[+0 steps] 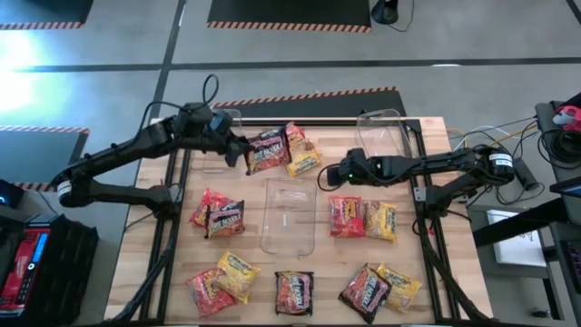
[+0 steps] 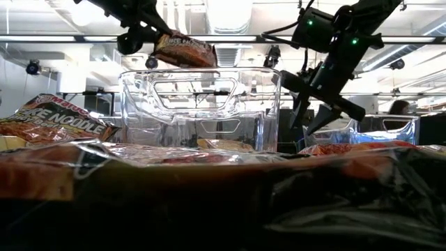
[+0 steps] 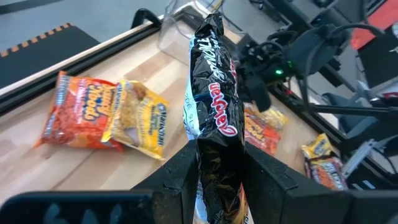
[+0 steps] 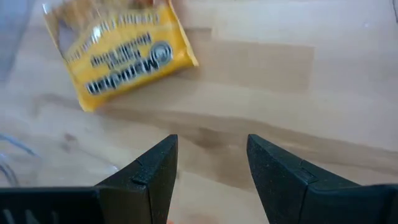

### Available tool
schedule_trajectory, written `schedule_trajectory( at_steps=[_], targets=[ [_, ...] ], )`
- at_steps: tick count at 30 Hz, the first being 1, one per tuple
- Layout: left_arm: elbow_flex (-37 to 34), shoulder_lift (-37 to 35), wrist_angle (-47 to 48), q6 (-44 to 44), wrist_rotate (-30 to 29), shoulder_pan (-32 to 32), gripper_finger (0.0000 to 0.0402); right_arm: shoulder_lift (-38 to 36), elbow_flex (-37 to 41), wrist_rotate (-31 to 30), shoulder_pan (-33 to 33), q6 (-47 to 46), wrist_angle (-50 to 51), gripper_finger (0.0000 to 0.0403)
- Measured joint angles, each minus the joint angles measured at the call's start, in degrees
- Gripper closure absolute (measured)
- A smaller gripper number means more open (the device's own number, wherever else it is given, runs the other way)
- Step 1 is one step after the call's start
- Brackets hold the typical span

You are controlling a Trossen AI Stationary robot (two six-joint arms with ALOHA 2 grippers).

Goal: Sort Maruchan noodles
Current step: Put the black noodle pack into the top right transparent bin

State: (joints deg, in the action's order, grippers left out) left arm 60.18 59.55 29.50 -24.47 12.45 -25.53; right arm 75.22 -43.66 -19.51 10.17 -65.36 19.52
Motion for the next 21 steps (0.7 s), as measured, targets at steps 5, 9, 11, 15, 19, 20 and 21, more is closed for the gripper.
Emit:
schedule_trajectory(
  at_steps=[5,9,11,15,19,20,21],
  targets=[
    [0.0,0.0,-0.24,-0.79,-0.74,1.48,0.0311,-0.32,0.0,1.43,0.37,-1.68,-6.8,0.022],
    [0.0,0.0,-0.16,-1.57,-2.59,2.01,0.0311,-1.14,-0.03,5.53,0.37,7.18,-19.39,0.022],
    [0.0,0.0,-0.06,-1.6,-2.83,2.11,0.0311,-1.2,-0.09,8.4,0.51,10.52,-25.63,0.022],
    [-0.3,0.0,0.24,-3.66,-2.96,2.47,0.0311,-1.29,-0.13,9.88,0.87,15.35,-32.27,0.0221],
    [-2.26,0.0,0.12,-6.86,-2.94,4.0,0.0311,-1.29,-1.74,9.91,1.11,18.06,-33.26,0.0227],
    [-2.96,0.0,0.02,-7.71,-2.94,4.59,0.0311,-1.29,-2.48,10.0,1.12,18.55,-33.38,0.0229],
    [-3.7,0.0,0.03,-8.55,-2.93,5.19,0.0311,-1.29,-3.26,10.51,1.22,19.07,-33.39,0.023]
  ],
)
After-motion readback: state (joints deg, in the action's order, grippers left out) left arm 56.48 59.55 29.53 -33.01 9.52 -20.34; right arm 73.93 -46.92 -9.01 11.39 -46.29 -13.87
